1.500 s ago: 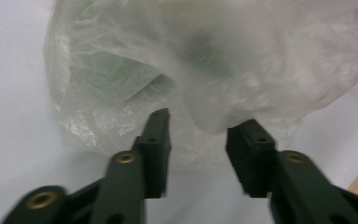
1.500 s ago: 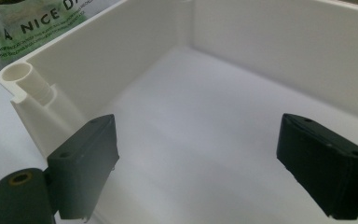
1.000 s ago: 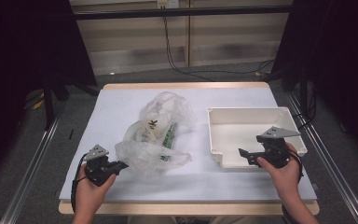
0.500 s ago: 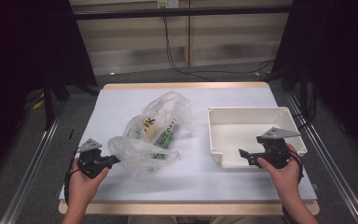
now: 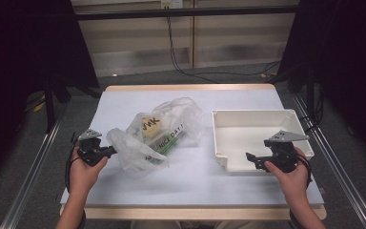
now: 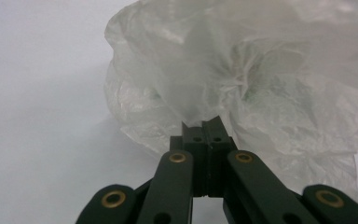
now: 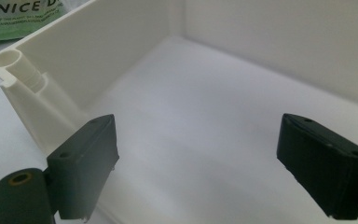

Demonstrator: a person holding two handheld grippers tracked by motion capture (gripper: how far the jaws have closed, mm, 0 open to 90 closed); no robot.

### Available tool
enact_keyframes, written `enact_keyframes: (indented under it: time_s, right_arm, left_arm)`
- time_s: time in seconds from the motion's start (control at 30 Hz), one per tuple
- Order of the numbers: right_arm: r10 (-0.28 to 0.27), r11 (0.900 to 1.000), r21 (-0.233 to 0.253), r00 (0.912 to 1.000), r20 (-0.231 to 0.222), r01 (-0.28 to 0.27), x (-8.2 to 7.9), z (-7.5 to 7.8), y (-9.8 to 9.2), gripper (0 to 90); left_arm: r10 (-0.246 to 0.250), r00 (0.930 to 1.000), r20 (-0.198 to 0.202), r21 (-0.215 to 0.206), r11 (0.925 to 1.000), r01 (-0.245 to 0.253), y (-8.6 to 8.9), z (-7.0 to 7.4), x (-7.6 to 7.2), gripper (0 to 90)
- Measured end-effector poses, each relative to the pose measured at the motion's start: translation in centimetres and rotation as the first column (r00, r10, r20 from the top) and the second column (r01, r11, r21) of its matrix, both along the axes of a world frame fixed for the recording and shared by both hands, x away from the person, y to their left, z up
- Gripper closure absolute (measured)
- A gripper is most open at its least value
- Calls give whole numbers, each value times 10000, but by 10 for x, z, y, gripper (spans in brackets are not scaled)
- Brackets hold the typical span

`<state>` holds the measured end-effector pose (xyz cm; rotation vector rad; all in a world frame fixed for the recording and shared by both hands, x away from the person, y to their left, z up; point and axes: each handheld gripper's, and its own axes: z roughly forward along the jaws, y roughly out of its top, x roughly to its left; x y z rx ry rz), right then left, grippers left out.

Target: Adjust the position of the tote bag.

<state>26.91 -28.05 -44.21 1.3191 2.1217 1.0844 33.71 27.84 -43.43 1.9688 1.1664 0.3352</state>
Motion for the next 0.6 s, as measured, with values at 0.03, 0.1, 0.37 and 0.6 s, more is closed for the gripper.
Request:
enact_keyframes:
  time_s: [0.03,0.1,0.37,0.6]
  right_arm:
    - [-20,10000,-13,10000,-1,20,0,0,0,122]
    - [-35,10000,21,10000,-30,35,0,0,0,121]
    - [115,9999,-29,9999,-118,-116,1,-3,3,121]
    - [104,9999,-7,9998,-140,-104,2,-3,2,120]
  left_arm:
    - [51,10000,25,39,10000,-51,1,1,2,900]
    - [237,9997,8,2,9997,-237,1,1,5,900]
    - [231,9994,-274,-16,9997,-232,-1,-1,23,900]
    - [640,9974,-333,-52,9979,-642,8,0,40,900]
